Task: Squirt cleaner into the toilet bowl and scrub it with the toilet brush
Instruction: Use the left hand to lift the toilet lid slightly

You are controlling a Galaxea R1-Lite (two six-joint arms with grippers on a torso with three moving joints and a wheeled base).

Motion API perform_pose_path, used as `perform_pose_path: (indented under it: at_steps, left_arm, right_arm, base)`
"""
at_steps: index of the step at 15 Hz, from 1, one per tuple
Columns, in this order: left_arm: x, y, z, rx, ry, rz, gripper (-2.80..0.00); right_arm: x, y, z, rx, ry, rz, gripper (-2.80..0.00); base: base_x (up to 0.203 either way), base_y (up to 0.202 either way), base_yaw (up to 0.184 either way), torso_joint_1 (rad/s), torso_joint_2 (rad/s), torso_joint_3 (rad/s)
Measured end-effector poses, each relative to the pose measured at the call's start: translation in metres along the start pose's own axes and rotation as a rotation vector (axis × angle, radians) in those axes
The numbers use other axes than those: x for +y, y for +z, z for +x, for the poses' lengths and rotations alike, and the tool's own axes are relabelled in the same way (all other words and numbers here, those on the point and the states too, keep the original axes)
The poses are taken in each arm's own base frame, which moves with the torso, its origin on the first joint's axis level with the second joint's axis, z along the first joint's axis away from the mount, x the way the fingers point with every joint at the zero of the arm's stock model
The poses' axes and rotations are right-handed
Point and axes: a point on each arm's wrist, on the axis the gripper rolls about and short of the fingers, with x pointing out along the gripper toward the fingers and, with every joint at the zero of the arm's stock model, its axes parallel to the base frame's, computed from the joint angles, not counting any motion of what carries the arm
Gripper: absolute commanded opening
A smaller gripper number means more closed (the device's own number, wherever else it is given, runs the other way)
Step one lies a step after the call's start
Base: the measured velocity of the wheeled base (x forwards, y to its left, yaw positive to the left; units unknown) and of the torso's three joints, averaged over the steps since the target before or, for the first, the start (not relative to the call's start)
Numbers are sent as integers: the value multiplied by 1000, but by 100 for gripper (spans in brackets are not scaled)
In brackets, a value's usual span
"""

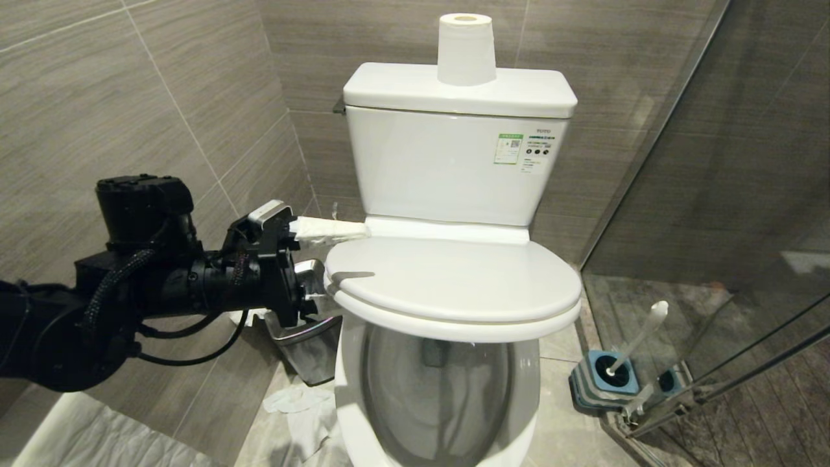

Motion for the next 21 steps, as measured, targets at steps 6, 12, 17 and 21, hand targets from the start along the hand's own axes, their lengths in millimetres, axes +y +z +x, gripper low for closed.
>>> perform_pose_path:
  at_steps: [6,12,17,21]
  left_arm:
    - [-26,-1,9,9,-80,116,0]
    - [-53,9,18,-17,-137,229,0]
    - [-78,19,17,-57,-199,342,0]
    - [-90,33,26,-67,-239,426,0]
  right_arm:
    - [0,0,0,1,0,0,-280]
    - [0,0,0,0,0,0,-280]
    - [0,0,0,0,0,0,-280]
    - [0,0,0,0,0,0,-280]
  base:
    - [0,0,0,0,0,0]
    - [0,0,0,0,0,0]
    - [0,0,0,0,0,0]
    - [0,0,0,0,0,0]
